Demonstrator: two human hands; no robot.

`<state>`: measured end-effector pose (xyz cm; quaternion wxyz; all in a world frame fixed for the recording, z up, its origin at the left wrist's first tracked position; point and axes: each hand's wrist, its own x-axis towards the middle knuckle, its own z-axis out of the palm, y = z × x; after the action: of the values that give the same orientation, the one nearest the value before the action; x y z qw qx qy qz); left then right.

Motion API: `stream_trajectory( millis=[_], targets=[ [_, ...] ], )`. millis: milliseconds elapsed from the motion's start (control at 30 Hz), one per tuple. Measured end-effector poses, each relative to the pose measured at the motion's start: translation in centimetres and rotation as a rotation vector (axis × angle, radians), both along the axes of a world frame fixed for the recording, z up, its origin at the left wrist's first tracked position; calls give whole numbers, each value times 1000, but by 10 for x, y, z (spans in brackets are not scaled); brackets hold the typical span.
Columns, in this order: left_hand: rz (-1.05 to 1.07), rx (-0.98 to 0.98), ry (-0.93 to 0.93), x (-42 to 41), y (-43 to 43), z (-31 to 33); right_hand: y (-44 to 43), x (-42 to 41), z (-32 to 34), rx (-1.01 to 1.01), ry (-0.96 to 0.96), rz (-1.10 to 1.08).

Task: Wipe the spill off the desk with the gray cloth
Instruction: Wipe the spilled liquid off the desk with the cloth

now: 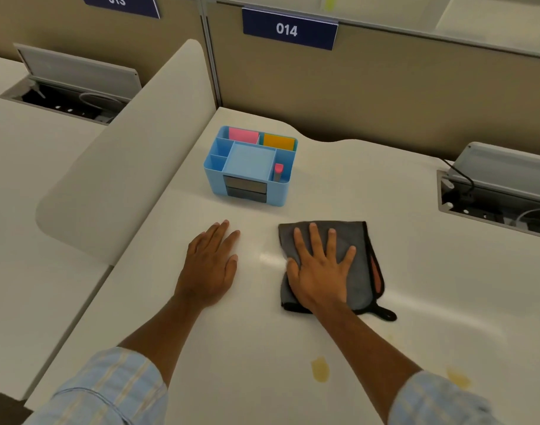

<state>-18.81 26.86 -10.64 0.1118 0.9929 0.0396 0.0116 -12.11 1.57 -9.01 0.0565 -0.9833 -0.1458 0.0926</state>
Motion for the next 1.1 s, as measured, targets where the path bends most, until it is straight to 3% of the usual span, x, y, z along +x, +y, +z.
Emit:
stream_trajectory(
  millis=[167,367,633,800,1100],
  targets=[
    [6,5,8,1,0,0,31,-9,2,9,13,173],
    [-8,-18,16,0,-1,5,8,-62,-5,77,-38,310],
    [-10,-39,-5,0,-2,6,-65,-55,-6,26,-61,195],
    [-9,-35,-8,1,-2,4,-32,-28,2,7,-3,89],
    [-17,-37,-12,0,-1,4,-21,-109,-5,106,-12,365]
  ],
)
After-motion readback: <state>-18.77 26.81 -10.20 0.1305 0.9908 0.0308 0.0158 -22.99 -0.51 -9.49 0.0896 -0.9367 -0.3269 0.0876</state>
